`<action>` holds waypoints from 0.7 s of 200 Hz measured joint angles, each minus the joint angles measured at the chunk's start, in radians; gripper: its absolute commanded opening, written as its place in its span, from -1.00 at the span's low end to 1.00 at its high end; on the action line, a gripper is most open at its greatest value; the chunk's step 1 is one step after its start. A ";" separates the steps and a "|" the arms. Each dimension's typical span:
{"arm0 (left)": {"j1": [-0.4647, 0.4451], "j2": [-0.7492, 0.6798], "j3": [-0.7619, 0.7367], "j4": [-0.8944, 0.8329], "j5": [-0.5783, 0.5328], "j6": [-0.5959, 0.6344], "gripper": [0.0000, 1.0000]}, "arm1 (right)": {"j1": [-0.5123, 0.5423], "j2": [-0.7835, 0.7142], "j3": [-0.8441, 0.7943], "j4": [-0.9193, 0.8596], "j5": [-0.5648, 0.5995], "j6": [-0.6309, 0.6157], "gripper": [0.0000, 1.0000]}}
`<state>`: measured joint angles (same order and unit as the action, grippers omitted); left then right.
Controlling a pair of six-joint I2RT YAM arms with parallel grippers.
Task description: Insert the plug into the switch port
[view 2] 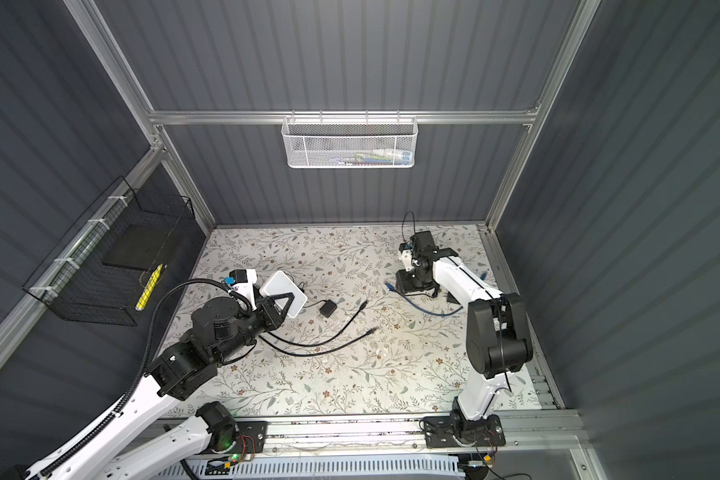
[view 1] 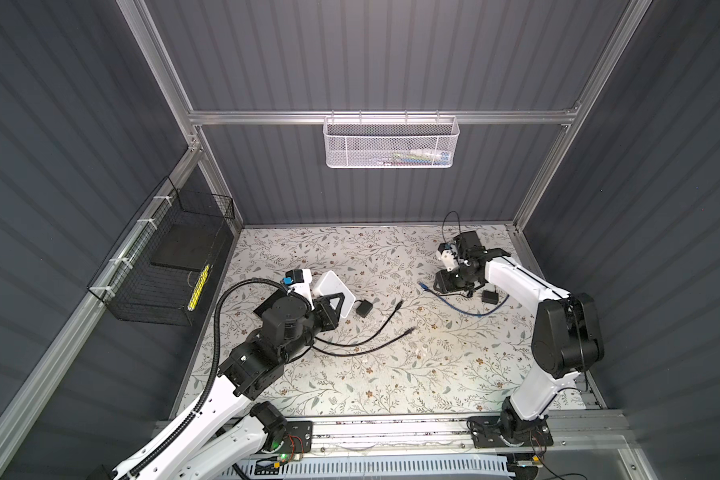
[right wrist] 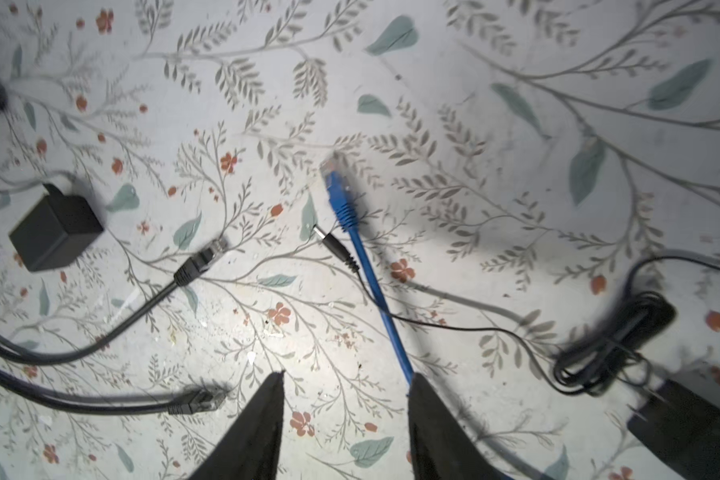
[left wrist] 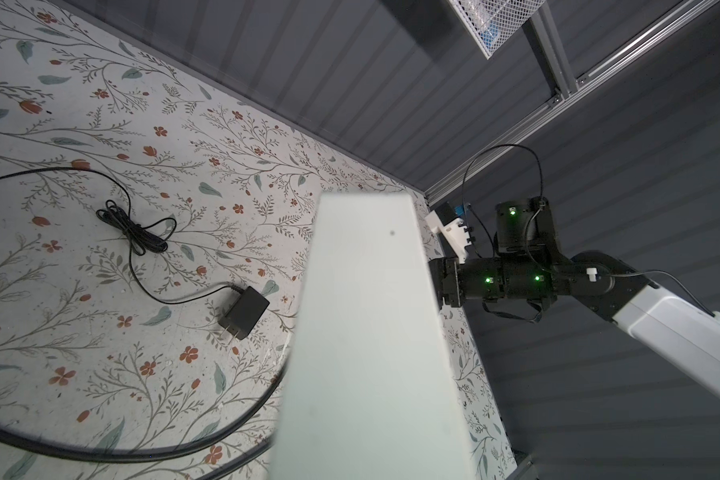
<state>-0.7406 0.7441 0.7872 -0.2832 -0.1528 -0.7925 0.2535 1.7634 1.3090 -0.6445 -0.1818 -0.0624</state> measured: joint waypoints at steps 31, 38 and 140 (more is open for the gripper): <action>0.000 0.006 -0.018 0.010 0.020 -0.005 -1.00 | 0.021 0.031 0.000 0.006 0.056 -0.100 -0.10; 0.000 0.012 -0.020 0.017 0.024 -0.005 -1.00 | 0.023 0.038 0.000 0.012 0.072 -0.118 -0.14; 0.000 0.036 -0.023 0.045 0.042 -0.008 -1.00 | 0.103 0.145 0.051 0.050 0.221 -0.261 -0.18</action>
<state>-0.7406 0.7803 0.7643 -0.2382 -0.1112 -0.8005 0.3565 1.9079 1.3602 -0.5941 0.0391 -0.3237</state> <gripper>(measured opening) 0.246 0.409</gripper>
